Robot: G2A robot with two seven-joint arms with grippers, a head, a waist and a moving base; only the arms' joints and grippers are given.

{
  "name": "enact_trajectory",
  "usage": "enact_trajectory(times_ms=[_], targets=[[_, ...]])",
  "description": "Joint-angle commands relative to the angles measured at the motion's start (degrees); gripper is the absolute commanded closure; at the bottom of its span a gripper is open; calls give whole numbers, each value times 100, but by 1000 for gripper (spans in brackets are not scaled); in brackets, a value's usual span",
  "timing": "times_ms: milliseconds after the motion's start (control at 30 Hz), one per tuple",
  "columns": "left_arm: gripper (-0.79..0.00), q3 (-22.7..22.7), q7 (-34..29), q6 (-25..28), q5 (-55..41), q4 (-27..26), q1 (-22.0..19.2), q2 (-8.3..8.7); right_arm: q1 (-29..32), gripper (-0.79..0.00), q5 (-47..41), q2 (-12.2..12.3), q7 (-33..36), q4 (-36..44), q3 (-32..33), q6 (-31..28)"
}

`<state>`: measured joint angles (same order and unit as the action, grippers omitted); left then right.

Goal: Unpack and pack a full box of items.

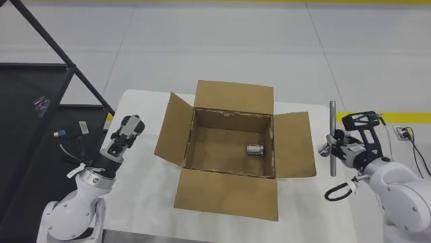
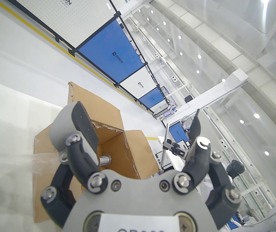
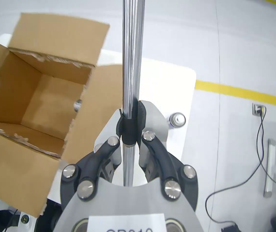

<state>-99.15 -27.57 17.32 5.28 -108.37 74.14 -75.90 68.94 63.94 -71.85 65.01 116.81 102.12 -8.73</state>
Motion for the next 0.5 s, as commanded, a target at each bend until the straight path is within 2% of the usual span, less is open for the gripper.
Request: enact_trajectory(times_ms=[0,267,467], targets=[[-785,0,0,0,0,0,0,0,55,0,106,23,47,-379,26,-28],[-785,0,0,0,0,0,0,0,43,0,-263,86,-29,-1898,-72,-418],[-785,0,0,0,0,0,0,0,-60,0,-503,132,-74,-2472,-231,-718]])
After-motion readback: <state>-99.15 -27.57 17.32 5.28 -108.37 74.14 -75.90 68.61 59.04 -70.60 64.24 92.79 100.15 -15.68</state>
